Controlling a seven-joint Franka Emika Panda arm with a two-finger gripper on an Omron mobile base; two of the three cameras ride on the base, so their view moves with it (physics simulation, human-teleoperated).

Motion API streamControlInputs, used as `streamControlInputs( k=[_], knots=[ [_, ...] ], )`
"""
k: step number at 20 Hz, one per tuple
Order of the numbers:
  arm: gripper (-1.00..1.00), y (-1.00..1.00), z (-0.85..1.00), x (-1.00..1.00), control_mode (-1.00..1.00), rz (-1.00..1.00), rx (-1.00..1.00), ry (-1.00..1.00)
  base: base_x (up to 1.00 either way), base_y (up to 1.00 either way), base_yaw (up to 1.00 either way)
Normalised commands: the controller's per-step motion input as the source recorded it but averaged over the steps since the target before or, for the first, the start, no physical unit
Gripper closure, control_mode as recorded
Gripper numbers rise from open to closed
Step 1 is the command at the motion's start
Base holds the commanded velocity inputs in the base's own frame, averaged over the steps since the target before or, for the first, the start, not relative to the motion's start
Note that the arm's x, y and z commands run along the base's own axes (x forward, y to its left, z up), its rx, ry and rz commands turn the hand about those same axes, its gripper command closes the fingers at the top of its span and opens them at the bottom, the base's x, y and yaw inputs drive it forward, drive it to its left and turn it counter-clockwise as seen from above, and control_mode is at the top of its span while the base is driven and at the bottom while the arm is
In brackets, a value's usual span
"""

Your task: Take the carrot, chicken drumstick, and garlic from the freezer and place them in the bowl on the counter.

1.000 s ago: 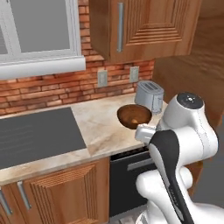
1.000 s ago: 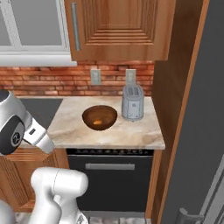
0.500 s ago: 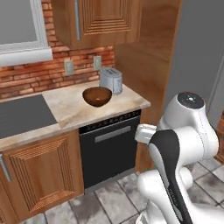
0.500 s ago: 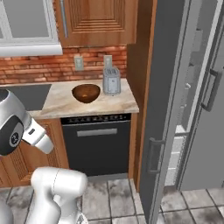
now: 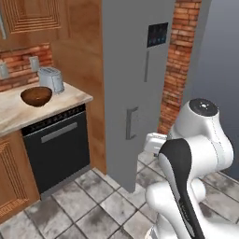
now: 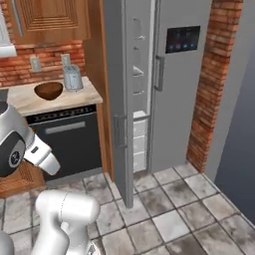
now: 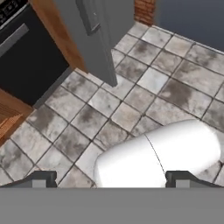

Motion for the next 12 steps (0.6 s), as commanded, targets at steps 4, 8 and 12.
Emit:
streamControlInputs(
  k=[4,8,12],
  knots=[
    [-1.0,0.0,0.0,0.0,1.0,0.0,0.0,0.0,-0.19,-1.0,-0.5],
    [-1.0,0.0,0.0,0.0,1.0,0.0,0.0,0.0,0.18,-1.0,-0.19],
    [-1.0,0.0,0.0,0.0,1.0,0.0,0.0,0.0,1.0,-1.0,0.0]
  ],
)
